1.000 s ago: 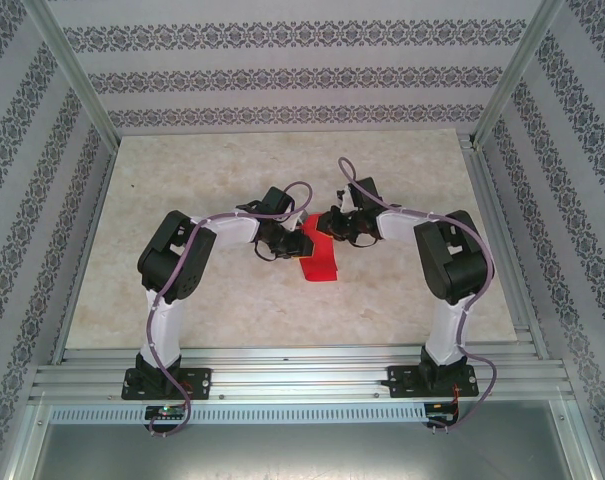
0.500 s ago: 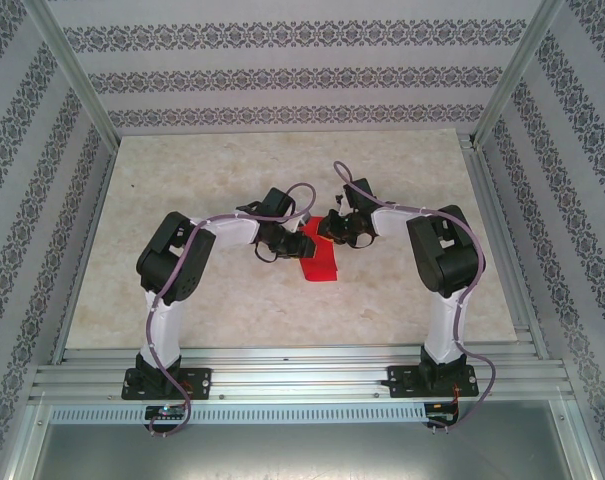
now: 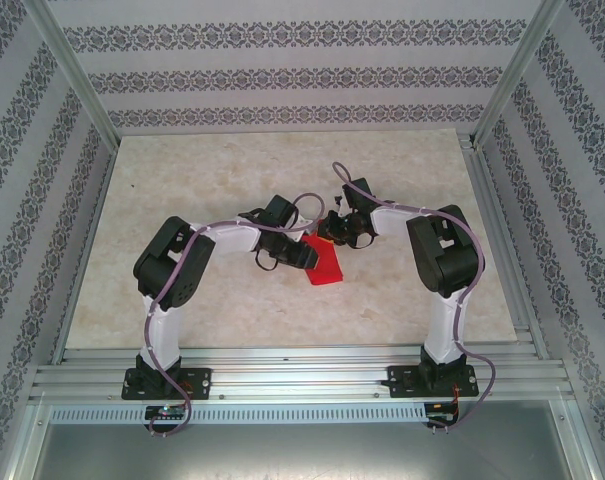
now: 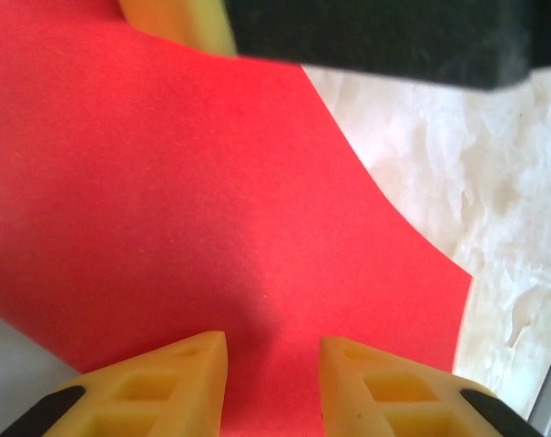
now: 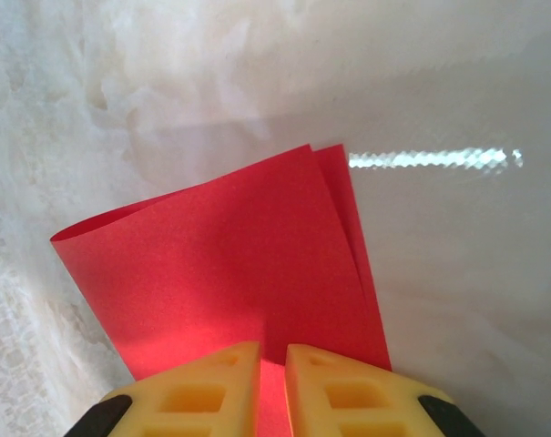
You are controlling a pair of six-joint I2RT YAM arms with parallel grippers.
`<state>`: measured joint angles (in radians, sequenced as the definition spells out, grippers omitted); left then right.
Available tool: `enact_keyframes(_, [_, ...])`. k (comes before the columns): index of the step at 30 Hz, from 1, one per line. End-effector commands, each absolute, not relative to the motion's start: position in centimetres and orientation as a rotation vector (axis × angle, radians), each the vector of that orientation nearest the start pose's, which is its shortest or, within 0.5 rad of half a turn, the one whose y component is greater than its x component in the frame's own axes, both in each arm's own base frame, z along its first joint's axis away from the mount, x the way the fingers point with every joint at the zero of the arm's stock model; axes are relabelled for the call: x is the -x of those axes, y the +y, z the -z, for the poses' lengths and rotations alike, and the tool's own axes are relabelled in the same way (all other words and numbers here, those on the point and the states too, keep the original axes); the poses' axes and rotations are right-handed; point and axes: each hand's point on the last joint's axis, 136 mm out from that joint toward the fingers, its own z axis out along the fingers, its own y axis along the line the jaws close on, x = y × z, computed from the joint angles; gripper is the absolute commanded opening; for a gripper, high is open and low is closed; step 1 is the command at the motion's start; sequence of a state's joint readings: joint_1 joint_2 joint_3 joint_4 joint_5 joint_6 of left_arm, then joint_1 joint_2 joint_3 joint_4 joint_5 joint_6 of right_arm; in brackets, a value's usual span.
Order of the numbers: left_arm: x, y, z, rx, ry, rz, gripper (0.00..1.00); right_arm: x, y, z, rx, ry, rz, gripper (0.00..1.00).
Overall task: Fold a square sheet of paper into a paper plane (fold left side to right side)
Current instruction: First fold the square sheet of paper in half at the center of the table.
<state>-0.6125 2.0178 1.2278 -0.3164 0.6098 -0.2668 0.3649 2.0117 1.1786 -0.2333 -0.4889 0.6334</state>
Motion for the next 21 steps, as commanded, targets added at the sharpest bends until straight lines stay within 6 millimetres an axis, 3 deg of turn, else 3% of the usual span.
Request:
enact_keyframes(1, [-25.0,-32.9,-1.3,-0.764,2.875,1.127,0.35,-38.2,21.1,2.7,-0.273,2.884,-0.753,0.17])
enact_keyframes(21, [-21.7,-36.3,-2.9,-0.975,2.792,1.169,0.41,-37.8,21.2,3.2,-0.284,2.891,-0.767,0.17])
